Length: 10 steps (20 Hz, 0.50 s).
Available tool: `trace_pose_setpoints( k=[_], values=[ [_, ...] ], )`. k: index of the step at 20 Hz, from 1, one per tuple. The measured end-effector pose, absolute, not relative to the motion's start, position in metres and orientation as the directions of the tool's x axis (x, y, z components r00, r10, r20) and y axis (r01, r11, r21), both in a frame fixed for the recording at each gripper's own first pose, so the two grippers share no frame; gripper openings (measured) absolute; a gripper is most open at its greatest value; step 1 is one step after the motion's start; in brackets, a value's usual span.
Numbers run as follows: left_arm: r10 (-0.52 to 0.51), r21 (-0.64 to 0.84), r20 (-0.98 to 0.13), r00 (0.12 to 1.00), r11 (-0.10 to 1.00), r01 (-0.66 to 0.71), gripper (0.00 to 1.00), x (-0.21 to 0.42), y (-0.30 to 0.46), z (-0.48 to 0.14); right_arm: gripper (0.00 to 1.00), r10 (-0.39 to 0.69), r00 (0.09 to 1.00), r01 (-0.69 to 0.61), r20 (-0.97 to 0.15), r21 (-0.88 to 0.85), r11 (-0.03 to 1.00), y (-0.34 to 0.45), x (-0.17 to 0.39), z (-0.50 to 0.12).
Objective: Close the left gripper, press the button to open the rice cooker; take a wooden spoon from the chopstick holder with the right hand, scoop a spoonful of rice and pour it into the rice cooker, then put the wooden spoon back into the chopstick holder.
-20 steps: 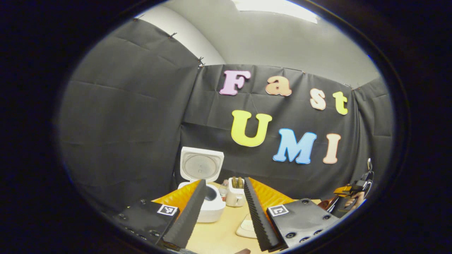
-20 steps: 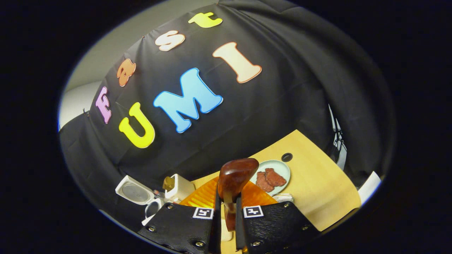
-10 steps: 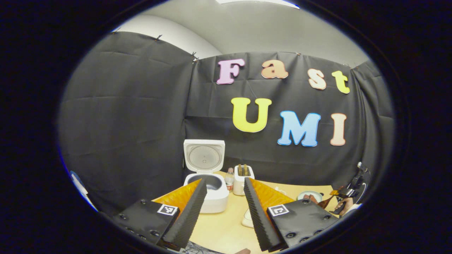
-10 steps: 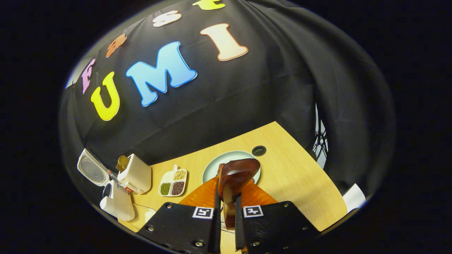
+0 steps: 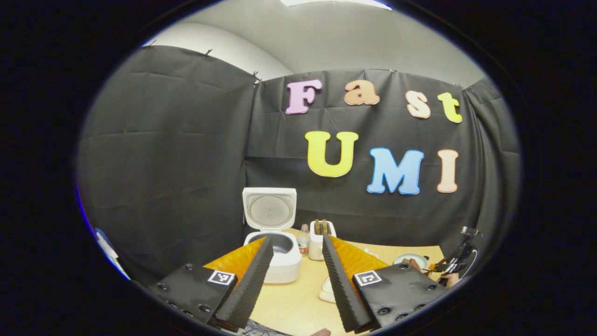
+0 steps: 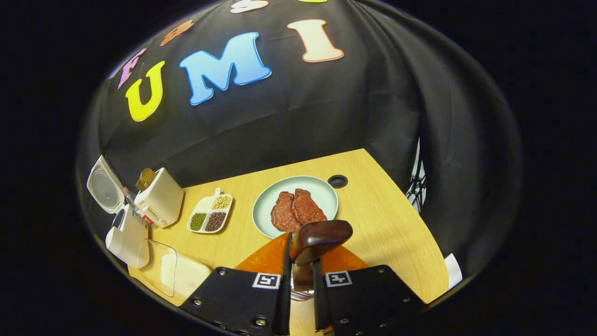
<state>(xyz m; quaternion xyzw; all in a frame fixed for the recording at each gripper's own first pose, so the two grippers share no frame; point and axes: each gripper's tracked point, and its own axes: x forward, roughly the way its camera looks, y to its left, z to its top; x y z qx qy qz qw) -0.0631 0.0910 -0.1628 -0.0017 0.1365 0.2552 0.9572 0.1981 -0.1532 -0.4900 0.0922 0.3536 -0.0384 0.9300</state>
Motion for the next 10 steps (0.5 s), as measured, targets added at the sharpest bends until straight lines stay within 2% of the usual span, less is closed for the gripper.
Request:
trace_pose_setpoints(
  k=[3,4,5,8,10],
  values=[
    [0.478,0.061,-0.257,0.84,0.875,-0.48,0.71,-0.06,0.086,-0.165,0.27,-0.015,0.733,0.144,-0.68,0.133,0.981,-0.159,0.191,-0.488],
    [0.475,0.057,-0.25,0.844,0.877,-0.477,0.71,-0.061,0.085,-0.162,0.36,-0.041,0.733,0.155,-0.679,0.108,0.982,-0.163,0.188,-0.487],
    [0.474,0.054,-0.242,0.847,0.878,-0.476,0.71,-0.06,0.084,-0.159,0.39,-0.044,0.734,0.143,-0.678,0.091,0.985,-0.163,0.185,-0.485],
    [0.465,0.044,-0.239,0.853,0.882,-0.468,0.72,-0.062,0.082,-0.161,0.88,-0.052,0.747,0.128,-0.663,0.066,0.99,-0.168,0.179,-0.474],
    [0.464,0.032,-0.241,0.853,0.882,-0.47,0.72,-0.063,0.082,-0.161,0.92,-0.067,0.756,0.135,-0.651,0.055,0.989,-0.173,0.173,-0.463]
  ],
)
